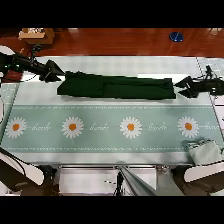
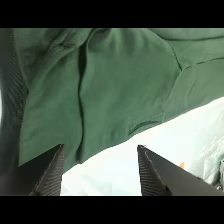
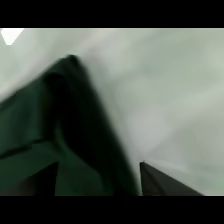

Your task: Fold the shirts.

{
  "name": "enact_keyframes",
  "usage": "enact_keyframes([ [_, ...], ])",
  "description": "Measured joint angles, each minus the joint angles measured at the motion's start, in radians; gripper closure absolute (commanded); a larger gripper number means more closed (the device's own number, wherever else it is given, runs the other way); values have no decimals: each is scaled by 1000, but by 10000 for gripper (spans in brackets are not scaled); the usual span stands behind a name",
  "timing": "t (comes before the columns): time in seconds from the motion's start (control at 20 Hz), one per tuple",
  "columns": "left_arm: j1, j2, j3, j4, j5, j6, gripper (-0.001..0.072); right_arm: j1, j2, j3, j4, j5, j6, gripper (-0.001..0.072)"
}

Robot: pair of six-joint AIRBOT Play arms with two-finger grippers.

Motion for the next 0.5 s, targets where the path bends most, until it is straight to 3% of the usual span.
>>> enact_keyframes([
  [0.05,-3,0,0,0,0,2,191,23,-15,0,14,-3,-4,289],
  [0.15,-10,0,0,0,1,2,193,71,-38,-1,33,-25,-8,677],
  [0.2,-13,0,0,0,3,2,250,93,-40,-2,40,-37,-19,675],
  [0.3,-18,0,0,-3,4,2,507,122,-24,-3,50,-60,-49,676],
  [0.45,-29,0,0,-61,4,11,682,129,55,-2,78,-61,-79,676],
  [0.5,-37,0,0,-98,5,26,682,125,91,-2,75,-55,-82,677],
])
